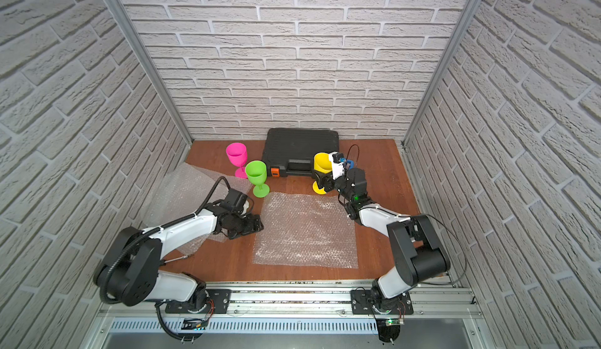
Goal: Wrap wine glasses in bubble wrap
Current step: Pick up the wine glass at the center of the board, then place the wine glass on the bubble wrap.
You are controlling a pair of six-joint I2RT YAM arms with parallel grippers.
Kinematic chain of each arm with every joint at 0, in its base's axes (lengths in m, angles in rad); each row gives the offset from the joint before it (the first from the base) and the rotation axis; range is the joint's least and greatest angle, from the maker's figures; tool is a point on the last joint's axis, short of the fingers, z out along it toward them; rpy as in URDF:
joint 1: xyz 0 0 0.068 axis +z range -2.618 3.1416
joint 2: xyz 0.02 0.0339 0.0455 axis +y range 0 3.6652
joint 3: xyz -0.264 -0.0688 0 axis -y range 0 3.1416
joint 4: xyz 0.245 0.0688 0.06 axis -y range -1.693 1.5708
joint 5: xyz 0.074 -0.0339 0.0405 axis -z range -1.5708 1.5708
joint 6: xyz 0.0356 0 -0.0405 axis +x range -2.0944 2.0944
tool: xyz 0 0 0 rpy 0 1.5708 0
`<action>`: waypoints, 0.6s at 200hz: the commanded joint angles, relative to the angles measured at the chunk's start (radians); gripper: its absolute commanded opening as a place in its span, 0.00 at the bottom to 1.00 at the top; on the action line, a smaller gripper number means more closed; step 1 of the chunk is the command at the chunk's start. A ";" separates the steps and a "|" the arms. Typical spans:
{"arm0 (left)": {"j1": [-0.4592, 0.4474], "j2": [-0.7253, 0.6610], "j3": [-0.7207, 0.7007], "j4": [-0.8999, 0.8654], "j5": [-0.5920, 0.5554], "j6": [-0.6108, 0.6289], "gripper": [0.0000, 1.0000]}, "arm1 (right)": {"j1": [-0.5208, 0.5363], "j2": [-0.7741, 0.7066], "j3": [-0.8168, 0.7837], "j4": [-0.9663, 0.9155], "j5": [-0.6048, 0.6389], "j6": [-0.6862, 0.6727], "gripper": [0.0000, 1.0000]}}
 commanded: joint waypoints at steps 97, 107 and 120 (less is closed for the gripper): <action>-0.111 -0.043 -0.072 0.047 -0.105 -0.073 0.79 | 0.271 -0.160 0.264 -0.992 -0.011 0.398 0.75; -0.099 -0.070 -0.081 0.045 -0.104 -0.073 0.79 | 0.313 -0.125 0.309 -1.044 -0.012 0.438 0.74; -0.085 -0.110 -0.098 0.057 -0.092 -0.077 0.77 | 0.356 -0.081 0.358 -1.092 -0.029 0.502 0.72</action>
